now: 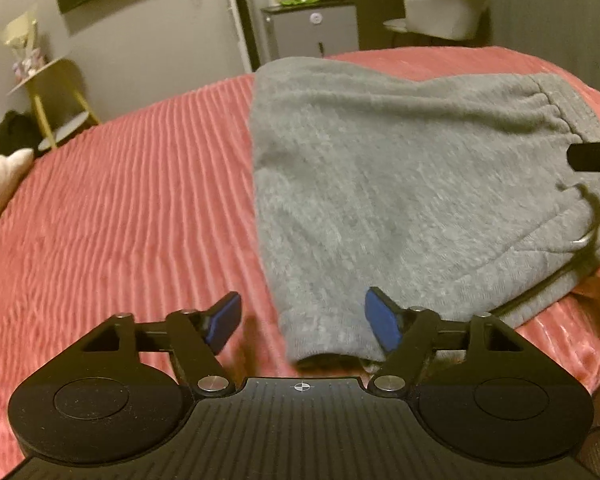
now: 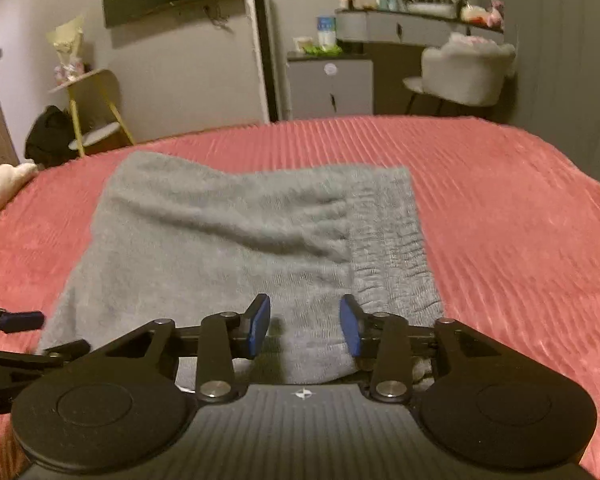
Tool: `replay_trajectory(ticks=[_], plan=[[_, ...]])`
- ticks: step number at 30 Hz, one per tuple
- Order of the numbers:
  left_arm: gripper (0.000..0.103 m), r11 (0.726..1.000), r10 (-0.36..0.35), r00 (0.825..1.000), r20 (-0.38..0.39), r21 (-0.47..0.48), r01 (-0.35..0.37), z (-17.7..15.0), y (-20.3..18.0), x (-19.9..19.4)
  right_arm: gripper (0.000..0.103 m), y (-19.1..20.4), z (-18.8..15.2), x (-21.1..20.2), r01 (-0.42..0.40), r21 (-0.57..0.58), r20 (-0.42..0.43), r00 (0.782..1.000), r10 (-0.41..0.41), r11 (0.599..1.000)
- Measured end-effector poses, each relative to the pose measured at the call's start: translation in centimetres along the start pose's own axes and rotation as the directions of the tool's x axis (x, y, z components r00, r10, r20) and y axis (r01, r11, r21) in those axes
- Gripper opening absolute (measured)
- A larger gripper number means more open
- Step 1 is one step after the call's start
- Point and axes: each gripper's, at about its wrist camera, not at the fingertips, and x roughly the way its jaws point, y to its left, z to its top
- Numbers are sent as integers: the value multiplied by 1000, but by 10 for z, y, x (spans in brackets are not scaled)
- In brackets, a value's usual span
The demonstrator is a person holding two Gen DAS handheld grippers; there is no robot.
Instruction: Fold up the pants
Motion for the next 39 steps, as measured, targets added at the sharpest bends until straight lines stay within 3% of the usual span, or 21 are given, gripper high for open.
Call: replay_trajectory(ticks=[3, 5, 7, 12, 21, 27, 30, 33, 35, 37, 38, 39], plan=[[87, 1000, 5, 1000, -4, -24, -5, 1, 3, 3, 59, 0, -6, 2, -7, -45, 22, 1000, 8, 999], [90, 999, -5, 1000, -12, -47, 5, 1, 8, 3, 55, -1, -9, 20, 3, -99, -17, 1000, -5, 995], [92, 998, -4, 1000, -14, -63, 4, 2, 10, 4, 43, 2, -8, 29, 46, -128, -28, 998, -50, 991], [95, 997, -1, 1000, -15, -75, 0, -1, 12, 5, 43, 5, 7, 24, 60, -55, 32, 998, -58, 997], [97, 992, -37, 999, 0, -117, 37, -8, 20, 4, 41, 9, 24, 81, 127, -161, -12, 991, -131, 979], [101, 990, -39, 999, 13, -138, 40, -13, 22, 6, 35, 2, 39, 95, 139, -120, 53, 990, -133, 983], [101, 985, -47, 999, 23, -167, 50, -12, 26, 1, 36, -10, 43, 84, 92, 1, 60, 994, -92, 996], [101, 983, -45, 997, 57, -175, 54, -13, 32, -6, 39, -15, 31, 62, 42, 4, 47, 998, -42, 999], [101, 984, -45, 997, 55, -167, 54, -14, 31, -6, 55, -15, 11, 42, 69, -65, 67, 996, -65, 995], [101, 984, -50, 998, 46, -172, 57, -14, 31, -5, 82, -26, -10, 27, 164, -84, 60, 985, -159, 983], [101, 982, -56, 998, 40, -177, 62, -14, 30, -4, 88, -39, -19, 20, 186, -46, 37, 982, -185, 981], [101, 981, -61, 998, 33, -184, 66, -14, 30, -5, 90, -53, -26, 11, 154, 33, 15, 988, -155, 988]])
